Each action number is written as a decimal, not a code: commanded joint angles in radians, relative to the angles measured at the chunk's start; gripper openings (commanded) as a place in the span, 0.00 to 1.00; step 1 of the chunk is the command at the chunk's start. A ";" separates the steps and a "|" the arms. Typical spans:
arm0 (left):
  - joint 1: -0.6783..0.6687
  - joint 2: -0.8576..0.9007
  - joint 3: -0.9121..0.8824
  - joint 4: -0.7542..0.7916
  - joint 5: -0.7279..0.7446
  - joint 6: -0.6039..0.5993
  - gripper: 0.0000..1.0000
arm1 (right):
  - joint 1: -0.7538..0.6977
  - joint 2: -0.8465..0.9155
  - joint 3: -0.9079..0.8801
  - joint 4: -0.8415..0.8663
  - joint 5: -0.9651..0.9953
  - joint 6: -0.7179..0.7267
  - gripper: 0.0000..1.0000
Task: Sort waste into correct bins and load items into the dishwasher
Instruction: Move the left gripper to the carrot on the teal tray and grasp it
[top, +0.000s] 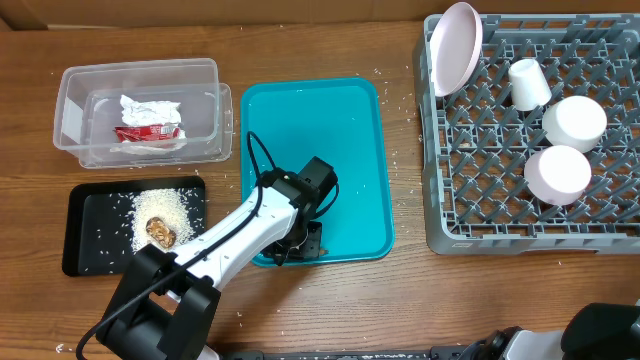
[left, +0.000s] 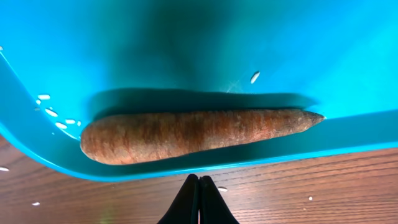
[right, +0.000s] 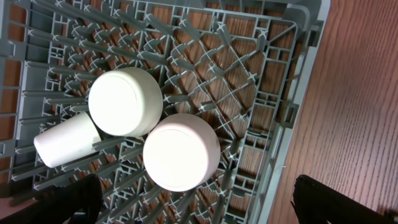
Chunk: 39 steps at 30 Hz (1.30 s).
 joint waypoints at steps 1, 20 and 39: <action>-0.007 0.009 -0.021 0.001 0.021 -0.064 0.04 | -0.002 -0.006 0.009 0.005 -0.001 0.005 1.00; -0.005 0.009 -0.078 0.101 -0.061 -0.114 0.04 | -0.002 -0.006 0.009 0.005 -0.001 0.005 1.00; 0.176 0.117 -0.034 0.251 -0.127 0.008 0.04 | -0.002 -0.006 0.009 0.005 -0.001 0.005 1.00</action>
